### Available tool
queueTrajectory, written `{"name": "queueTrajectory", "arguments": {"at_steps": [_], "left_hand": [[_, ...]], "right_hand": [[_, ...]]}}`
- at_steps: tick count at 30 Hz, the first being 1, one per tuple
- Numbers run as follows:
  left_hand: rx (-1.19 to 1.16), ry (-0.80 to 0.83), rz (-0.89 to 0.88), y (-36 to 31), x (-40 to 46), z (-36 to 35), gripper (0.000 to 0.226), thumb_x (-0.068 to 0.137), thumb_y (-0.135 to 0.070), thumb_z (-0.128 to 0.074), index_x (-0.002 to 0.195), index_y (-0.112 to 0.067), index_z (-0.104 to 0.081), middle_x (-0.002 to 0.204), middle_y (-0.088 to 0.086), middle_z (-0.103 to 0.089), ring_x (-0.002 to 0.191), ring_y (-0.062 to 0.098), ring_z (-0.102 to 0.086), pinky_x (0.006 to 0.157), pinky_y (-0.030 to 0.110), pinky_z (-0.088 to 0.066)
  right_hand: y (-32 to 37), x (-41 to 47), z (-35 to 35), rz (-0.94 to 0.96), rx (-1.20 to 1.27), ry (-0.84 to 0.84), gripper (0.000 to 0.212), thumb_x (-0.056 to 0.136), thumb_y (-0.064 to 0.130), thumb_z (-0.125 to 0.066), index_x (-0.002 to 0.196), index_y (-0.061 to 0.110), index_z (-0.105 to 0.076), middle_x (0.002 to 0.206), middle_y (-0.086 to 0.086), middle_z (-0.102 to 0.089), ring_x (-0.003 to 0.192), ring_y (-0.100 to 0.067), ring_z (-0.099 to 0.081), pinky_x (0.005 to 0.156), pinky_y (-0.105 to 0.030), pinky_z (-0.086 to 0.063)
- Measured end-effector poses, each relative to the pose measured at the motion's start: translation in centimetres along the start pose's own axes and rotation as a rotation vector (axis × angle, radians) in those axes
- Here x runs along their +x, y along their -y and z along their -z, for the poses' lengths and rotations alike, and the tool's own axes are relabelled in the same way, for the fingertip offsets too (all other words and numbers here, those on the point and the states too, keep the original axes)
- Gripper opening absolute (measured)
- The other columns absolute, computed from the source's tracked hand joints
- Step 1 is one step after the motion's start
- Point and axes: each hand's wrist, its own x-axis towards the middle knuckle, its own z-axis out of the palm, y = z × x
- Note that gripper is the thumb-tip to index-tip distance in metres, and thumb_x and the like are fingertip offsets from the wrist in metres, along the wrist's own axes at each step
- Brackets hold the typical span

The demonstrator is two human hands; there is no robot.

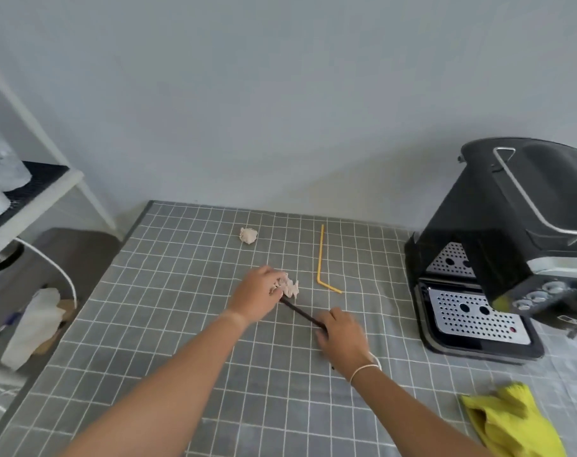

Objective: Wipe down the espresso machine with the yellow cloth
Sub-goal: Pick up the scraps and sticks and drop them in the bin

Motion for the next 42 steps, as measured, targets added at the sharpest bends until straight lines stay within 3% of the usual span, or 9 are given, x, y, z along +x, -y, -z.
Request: {"name": "queueTrajectory", "arguments": {"at_steps": [7, 10, 15, 20, 23, 29, 34, 37, 42], "left_hand": [[0.043, 0.138, -0.094, 2.0, 3.2, -1.0, 0.041, 0.091, -0.027, -0.053, 0.132, -0.026, -0.048, 0.124, -0.006, -0.051, 0.115, 0.013, -0.047, 0.097, 0.027, -0.040], [0.023, 0.141, -0.129, 2.8, 4.2, -1.1, 0.038, 0.091, -0.030, -0.053, 0.129, -0.027, -0.050, 0.120, -0.005, -0.053, 0.112, 0.012, -0.048, 0.096, 0.027, -0.042], [0.084, 0.150, -0.232, 3.2, 4.1, -2.0, 0.037, 0.090, -0.034, -0.051, 0.126, -0.027, -0.050, 0.121, -0.005, -0.053, 0.114, 0.014, -0.044, 0.088, 0.022, -0.035], [0.145, 0.098, -0.294, 4.0, 3.4, -2.9, 0.031, 0.092, -0.034, -0.049, 0.121, -0.025, -0.053, 0.114, -0.005, -0.052, 0.100, 0.011, -0.048, 0.076, 0.018, -0.041], [0.126, 0.094, -0.255, 4.5, 3.5, -2.8, 0.028, 0.089, -0.031, -0.050, 0.115, -0.022, -0.055, 0.110, -0.006, -0.052, 0.081, 0.006, -0.048, 0.059, 0.011, -0.035], [0.066, -0.072, -0.120, 5.9, 7.0, 1.1, 0.021, 0.087, -0.022, -0.056, 0.106, -0.013, -0.055, 0.103, -0.003, -0.049, 0.065, 0.010, -0.048, 0.050, 0.013, -0.036], [0.231, -0.240, -0.028, 7.5, 11.4, 3.4, 0.025, 0.088, -0.024, -0.055, 0.108, -0.011, -0.056, 0.109, 0.006, -0.053, 0.082, 0.014, -0.045, 0.064, 0.024, -0.044], [0.289, -0.193, 0.070, 8.4, 12.5, 3.3, 0.030, 0.089, -0.026, -0.052, 0.114, -0.009, -0.054, 0.120, 0.010, -0.052, 0.100, 0.026, -0.049, 0.074, 0.033, -0.046], [0.199, -0.101, 0.051, 8.2, 11.4, 1.9, 0.026, 0.089, -0.018, -0.053, 0.113, -0.009, -0.052, 0.108, 0.010, -0.056, 0.079, 0.021, -0.050, 0.064, 0.030, -0.039]], "right_hand": [[-1.9, 0.6, 0.5, -0.051, 0.125, -0.034, 0.008, 0.089, 0.019, -0.048, 0.095, 0.017, -0.053, 0.095, 0.002, -0.050, 0.087, -0.015, -0.050, 0.075, -0.022, -0.041], [-3.4, 1.1, 1.6, -0.140, 0.180, -0.081, 0.008, 0.087, 0.018, -0.052, 0.087, 0.021, -0.045, 0.087, 0.004, -0.048, 0.075, -0.015, -0.050, 0.067, -0.028, -0.047], [-3.5, 3.7, 2.6, -0.296, 0.352, -0.232, 0.009, 0.087, 0.017, -0.054, 0.085, 0.020, -0.045, 0.080, 0.002, -0.052, 0.066, -0.017, -0.055, 0.053, -0.026, -0.046], [-1.4, 6.8, 2.2, -0.384, 0.496, -0.251, 0.009, 0.087, 0.018, -0.052, 0.095, 0.018, -0.048, 0.089, 0.002, -0.053, 0.075, -0.019, -0.055, 0.062, -0.031, -0.046], [-0.5, 8.0, 1.7, -0.375, 0.415, -0.189, 0.017, 0.088, 0.030, -0.054, 0.100, 0.018, -0.052, 0.096, 0.003, -0.052, 0.081, -0.017, -0.054, 0.064, -0.029, -0.043], [-0.5, 9.0, 0.8, -0.340, 0.226, -0.131, 0.024, 0.091, 0.038, -0.051, 0.100, 0.018, -0.059, 0.102, 0.002, -0.052, 0.091, -0.019, -0.054, 0.072, -0.032, -0.051], [-1.0, 8.4, 0.4, -0.299, 0.163, -0.135, 0.016, 0.089, 0.030, -0.051, 0.094, 0.017, -0.059, 0.099, 0.003, -0.053, 0.095, -0.017, -0.050, 0.070, -0.032, -0.051], [-1.5, 7.8, 0.7, -0.322, 0.197, -0.122, 0.012, 0.085, 0.029, -0.052, 0.088, 0.019, -0.057, 0.092, 0.006, -0.050, 0.089, -0.014, -0.049, 0.063, -0.028, -0.046], [-2.5, 5.5, 1.6, -0.347, 0.373, -0.163, 0.009, 0.083, 0.024, -0.055, 0.076, 0.019, -0.050, 0.076, 0.003, -0.052, 0.066, -0.017, -0.053, 0.055, -0.023, -0.040]]}}
